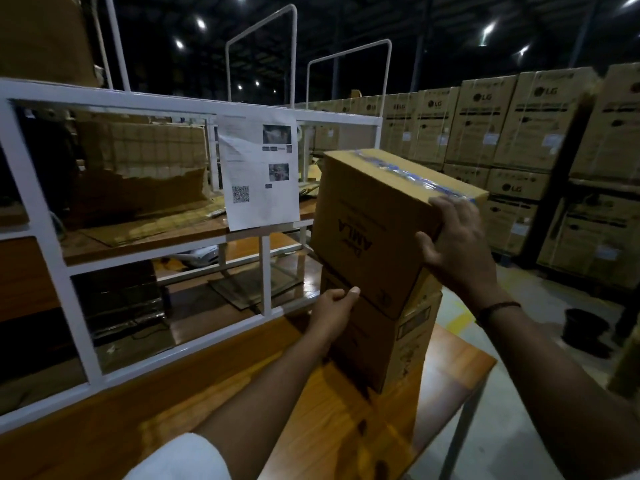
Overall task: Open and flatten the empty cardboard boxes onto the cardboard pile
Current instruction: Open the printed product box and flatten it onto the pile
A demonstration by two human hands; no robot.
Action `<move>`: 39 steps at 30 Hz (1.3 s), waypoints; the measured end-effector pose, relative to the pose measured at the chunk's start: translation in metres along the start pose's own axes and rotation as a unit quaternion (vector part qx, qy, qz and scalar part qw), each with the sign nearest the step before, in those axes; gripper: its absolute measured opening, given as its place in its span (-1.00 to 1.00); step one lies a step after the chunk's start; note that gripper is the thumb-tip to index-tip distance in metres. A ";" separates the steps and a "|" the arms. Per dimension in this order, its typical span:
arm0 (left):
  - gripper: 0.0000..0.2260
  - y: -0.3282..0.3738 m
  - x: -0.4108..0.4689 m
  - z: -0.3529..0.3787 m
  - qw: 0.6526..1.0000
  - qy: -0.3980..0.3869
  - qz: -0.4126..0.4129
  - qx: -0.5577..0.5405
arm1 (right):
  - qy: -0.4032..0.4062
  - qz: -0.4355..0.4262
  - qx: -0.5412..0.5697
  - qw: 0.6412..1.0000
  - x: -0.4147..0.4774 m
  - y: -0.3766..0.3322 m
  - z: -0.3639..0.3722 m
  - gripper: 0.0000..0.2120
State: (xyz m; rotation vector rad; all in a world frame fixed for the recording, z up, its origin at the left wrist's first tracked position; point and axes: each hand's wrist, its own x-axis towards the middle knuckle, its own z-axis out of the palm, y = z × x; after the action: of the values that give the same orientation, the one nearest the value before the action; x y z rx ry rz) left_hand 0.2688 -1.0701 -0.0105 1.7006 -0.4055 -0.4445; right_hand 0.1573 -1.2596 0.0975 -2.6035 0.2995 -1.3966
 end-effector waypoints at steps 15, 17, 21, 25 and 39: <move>-0.34 0.009 -0.003 0.047 0.919 -0.012 -0.123 -0.375 | 0.058 -0.075 0.162 0.982 -0.027 0.035 -0.017 -0.58; -0.40 0.007 -0.009 0.042 0.919 0.014 -0.107 -0.379 | 0.071 -0.066 0.168 0.981 -0.026 0.029 -0.017 -0.58; -0.45 0.000 -0.022 0.015 0.917 0.050 -0.074 -0.388 | 0.079 -0.070 0.185 0.977 -0.024 0.005 -0.012 -0.59; -0.45 -0.008 -0.042 -0.021 0.901 0.106 -0.050 -0.417 | 0.067 -0.090 0.235 0.965 -0.027 -0.031 0.002 -0.58; -0.61 -0.058 -0.161 -0.146 0.877 0.408 0.097 -0.235 | -0.053 0.072 0.468 0.879 -0.095 -0.139 0.112 -0.72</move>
State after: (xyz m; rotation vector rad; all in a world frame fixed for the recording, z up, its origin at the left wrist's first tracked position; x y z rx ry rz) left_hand 0.2047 -0.8559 -0.0342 1.2071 0.1540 0.3222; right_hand 0.2126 -1.0949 -0.0052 -1.7845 -0.1730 -0.9733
